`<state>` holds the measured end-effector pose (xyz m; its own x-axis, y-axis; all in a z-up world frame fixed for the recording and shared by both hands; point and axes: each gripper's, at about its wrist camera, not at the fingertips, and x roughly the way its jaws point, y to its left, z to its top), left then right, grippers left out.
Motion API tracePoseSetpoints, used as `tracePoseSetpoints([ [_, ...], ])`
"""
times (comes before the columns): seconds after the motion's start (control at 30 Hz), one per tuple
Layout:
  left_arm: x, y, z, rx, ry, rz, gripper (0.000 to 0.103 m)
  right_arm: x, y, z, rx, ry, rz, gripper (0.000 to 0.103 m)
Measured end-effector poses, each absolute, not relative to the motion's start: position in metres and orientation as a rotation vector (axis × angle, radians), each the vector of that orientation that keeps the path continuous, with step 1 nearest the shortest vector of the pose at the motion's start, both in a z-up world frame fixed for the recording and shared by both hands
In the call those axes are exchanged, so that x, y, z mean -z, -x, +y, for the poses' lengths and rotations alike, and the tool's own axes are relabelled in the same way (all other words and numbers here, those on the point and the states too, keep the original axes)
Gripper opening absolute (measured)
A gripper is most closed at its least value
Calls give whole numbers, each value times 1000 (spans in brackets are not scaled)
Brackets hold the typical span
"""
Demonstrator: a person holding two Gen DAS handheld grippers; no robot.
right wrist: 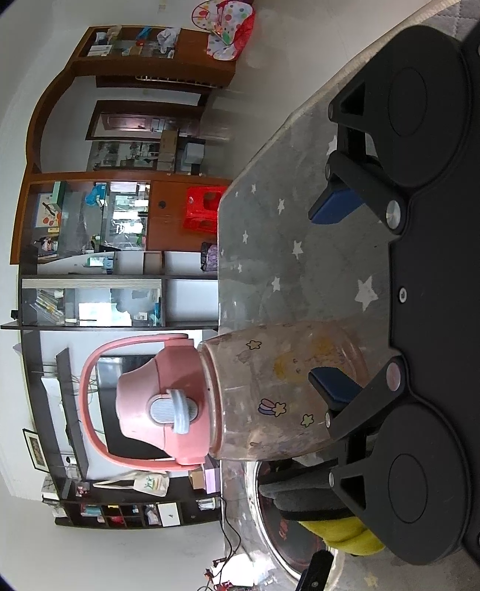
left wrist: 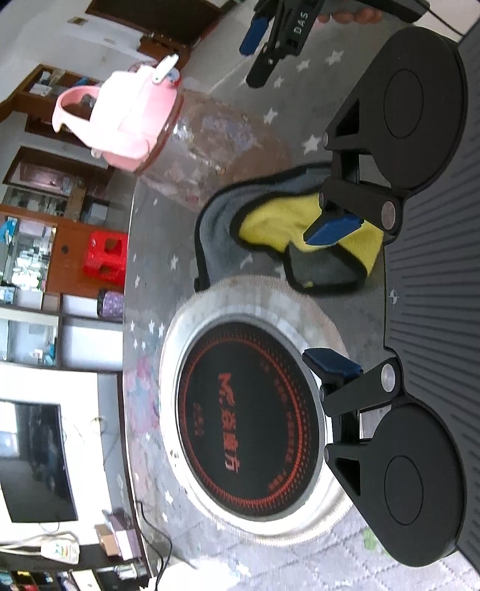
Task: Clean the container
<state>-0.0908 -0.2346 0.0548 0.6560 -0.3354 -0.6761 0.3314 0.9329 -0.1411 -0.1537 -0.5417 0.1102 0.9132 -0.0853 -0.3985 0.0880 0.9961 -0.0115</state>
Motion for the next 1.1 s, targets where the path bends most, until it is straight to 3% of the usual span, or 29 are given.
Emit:
tracePoseSetpoints([
  [1.1, -39, 72, -171, 158, 44, 772, 65, -103, 151, -568, 148, 41, 448, 89],
])
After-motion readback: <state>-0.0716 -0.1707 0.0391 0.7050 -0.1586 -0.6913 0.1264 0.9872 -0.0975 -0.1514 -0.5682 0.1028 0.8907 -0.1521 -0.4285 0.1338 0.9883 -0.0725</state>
